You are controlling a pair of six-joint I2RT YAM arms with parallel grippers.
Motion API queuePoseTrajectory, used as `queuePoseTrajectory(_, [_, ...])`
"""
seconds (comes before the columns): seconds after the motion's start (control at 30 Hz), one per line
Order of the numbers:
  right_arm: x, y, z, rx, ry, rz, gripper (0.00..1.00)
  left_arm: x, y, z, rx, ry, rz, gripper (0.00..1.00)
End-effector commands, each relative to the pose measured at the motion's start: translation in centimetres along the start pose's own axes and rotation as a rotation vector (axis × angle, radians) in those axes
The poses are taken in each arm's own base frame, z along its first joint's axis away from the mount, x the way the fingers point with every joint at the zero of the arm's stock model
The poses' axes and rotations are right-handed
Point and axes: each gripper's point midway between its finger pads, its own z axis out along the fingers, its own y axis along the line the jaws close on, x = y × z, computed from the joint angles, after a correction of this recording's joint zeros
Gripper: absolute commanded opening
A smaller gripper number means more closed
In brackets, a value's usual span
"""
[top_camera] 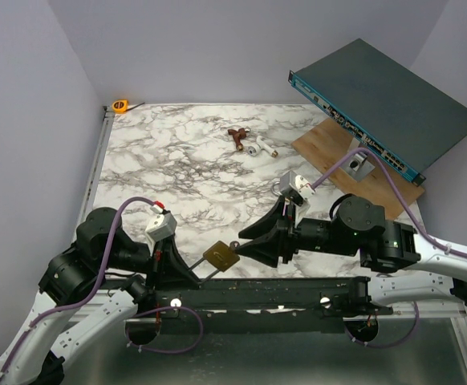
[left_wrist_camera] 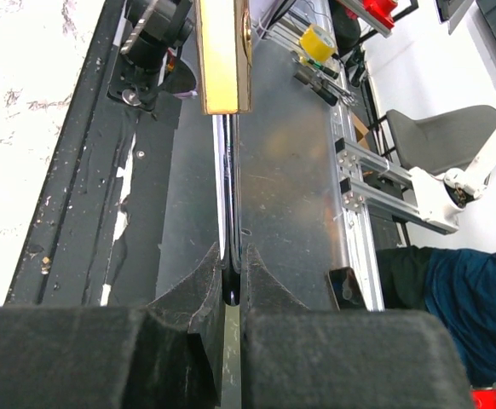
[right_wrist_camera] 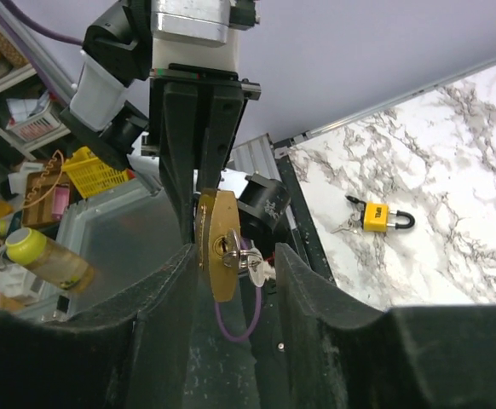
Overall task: Lock with the key
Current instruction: Remove the key from the lock.
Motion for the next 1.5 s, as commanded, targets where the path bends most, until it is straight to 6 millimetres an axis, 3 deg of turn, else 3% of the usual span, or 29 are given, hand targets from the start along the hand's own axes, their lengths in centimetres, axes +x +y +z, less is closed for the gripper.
queuePoseTrajectory(0.0, [-0.8,1.5,-0.3,-0.065,0.005,0.003,0.4,-0.9,-2.2,-0.7,0.07,-0.028,0.107,0.0])
queuePoseTrajectory(0.3, [0.5,1.9,0.6,-0.093,0.053,0.021,0.35,-0.8,-2.5,-0.7,0.086,-0.027,0.113,0.0])
queuePoseTrajectory(0.37, [0.3,1.8,0.7,-0.087,0.046,0.022,0.26,-0.8,-2.4,-0.7,0.084,-0.026,0.111,0.0])
queuePoseTrajectory(0.47, [0.2,1.8,0.7,-0.088,0.038,0.026,0.22,-0.6,-2.3,-0.7,0.085,-0.022,0.107,0.0])
queuePoseTrajectory(0.63, [0.5,1.9,1.0,-0.094,0.047,0.034,0.01,-0.6,-2.3,-0.6,0.085,-0.028,0.11,0.0])
queuePoseTrajectory(0.73, [0.5,1.8,0.8,-0.092,0.041,0.036,0.01,-0.5,-2.2,-0.6,0.084,-0.03,0.111,0.0])
queuePoseTrajectory(0.9, [-0.5,1.0,-1.1,-0.038,-0.002,0.028,0.01,-0.3,-2.6,-0.9,0.09,-0.044,0.129,0.0])
queuePoseTrajectory(1.1, [-3.6,0.1,-4.3,0.036,-0.089,0.005,0.01,-0.2,-3.1,-1.1,0.099,-0.047,0.134,0.0])
queuePoseTrajectory(1.2, [-4.1,-0.4,-4.7,0.068,-0.097,-0.002,0.01,-0.8,-2.8,-1.1,0.077,-0.064,0.139,0.0])
queuePoseTrajectory(1.3, [-3.9,-3.3,-4.2,0.231,-0.103,0.011,0.01,-2.0,-1.1,-0.8,-0.022,-0.106,0.117,0.0])
queuePoseTrajectory(1.47, [-0.5,-9.7,-3.3,0.598,-0.057,0.065,0.01,-4.9,5.1,0.1,-0.289,-0.213,-0.064,0.0])
